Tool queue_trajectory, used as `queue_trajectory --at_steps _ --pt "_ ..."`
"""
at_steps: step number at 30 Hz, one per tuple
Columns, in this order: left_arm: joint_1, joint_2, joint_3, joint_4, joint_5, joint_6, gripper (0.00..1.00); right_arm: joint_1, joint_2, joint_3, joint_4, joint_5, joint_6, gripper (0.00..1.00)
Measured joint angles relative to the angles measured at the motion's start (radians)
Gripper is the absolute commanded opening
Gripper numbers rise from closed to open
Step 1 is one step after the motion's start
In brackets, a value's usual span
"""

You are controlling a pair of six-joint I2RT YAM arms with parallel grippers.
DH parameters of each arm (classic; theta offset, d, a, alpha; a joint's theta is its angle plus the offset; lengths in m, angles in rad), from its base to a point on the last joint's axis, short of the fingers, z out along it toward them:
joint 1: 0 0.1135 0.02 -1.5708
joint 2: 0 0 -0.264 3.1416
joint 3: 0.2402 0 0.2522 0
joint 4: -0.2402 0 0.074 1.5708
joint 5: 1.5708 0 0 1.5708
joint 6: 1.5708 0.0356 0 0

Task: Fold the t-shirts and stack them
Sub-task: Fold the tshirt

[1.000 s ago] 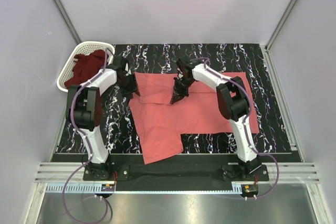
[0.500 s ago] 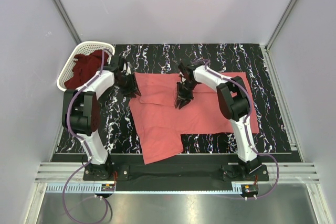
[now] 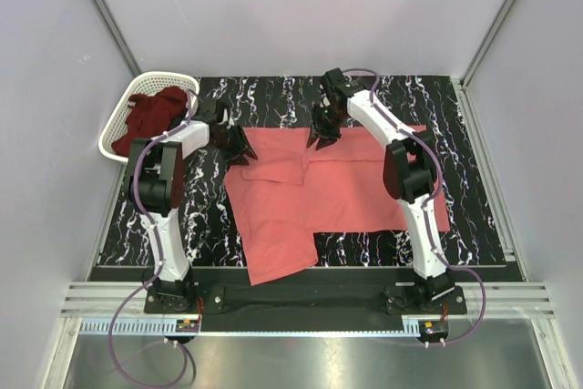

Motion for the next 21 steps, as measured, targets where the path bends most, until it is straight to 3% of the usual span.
queue_trajectory --at_steps 6,13,21 --pt "0.007 0.118 0.129 -0.030 -0.046 -0.043 0.44 -0.080 0.000 0.010 -0.061 0.113 -0.013 0.59" --pt "0.081 0.246 0.311 -0.075 0.004 -0.064 0.38 -0.261 -0.202 -0.232 -0.119 0.197 -0.062 0.65" --pt "0.129 0.297 0.497 -0.198 -0.094 0.019 0.57 -0.465 -0.543 -0.572 -0.154 0.257 -0.058 0.68"
